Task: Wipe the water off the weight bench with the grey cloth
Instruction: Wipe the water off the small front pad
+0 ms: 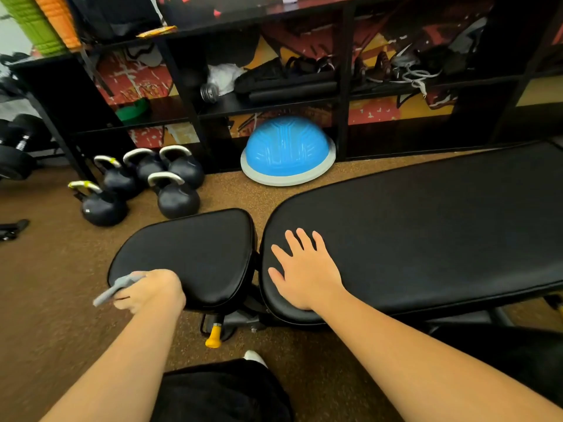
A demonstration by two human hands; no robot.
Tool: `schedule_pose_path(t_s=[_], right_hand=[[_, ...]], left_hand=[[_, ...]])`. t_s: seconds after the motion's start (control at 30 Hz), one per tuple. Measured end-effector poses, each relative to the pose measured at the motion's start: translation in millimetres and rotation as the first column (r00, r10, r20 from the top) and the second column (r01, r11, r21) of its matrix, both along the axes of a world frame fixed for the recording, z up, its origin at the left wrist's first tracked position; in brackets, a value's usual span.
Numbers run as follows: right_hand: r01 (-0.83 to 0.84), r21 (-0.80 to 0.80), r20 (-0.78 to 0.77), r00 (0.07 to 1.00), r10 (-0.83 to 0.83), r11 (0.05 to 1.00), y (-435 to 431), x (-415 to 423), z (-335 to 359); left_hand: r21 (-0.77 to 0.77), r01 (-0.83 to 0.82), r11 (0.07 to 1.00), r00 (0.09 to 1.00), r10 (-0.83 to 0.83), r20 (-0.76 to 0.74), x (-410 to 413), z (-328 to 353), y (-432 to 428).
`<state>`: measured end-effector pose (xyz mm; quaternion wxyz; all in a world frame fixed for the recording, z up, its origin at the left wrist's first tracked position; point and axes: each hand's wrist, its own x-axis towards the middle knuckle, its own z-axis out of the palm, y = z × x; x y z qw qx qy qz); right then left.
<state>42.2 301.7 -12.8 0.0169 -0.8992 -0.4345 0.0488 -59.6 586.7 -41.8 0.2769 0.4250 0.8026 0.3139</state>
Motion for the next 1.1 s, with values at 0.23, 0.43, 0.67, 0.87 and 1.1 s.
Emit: schedule_pose_path(t_s=[0.23,0.43,0.67,0.87,1.1], right_hand=[[-0.004,-0.001,0.003,1.0,0.004,1.0,3,1,-1],[-0.007,-0.004,0.008,1.0,0.007,1.0,4,1,-2],[-0.003,0.009,-0.002,1.0,0.003,1.0,5,4,-2],[0.0,0.009,0.004,1.0,0.0,1.0,5,5,-2],[0.005,0.008,0.006,1.0,-0.005,1.0,4,3,-2]], left_hand=[[-0.092,0.31,0.946,0.922,-0.323,-0.213,-20,8,93],[-0.194,0.732,0.653,0.56,-0.739,-0.375,6,34,120],[-0.342,0.905,0.253,0.024,-0.834,-0.551,92,52,43],[-0.128,0.991,0.039,-0.047,-0.797,-0.602,100,27,15],[-0.234,0.861,-0.451,-0.498,-0.658,-0.565,21,18,-47]])
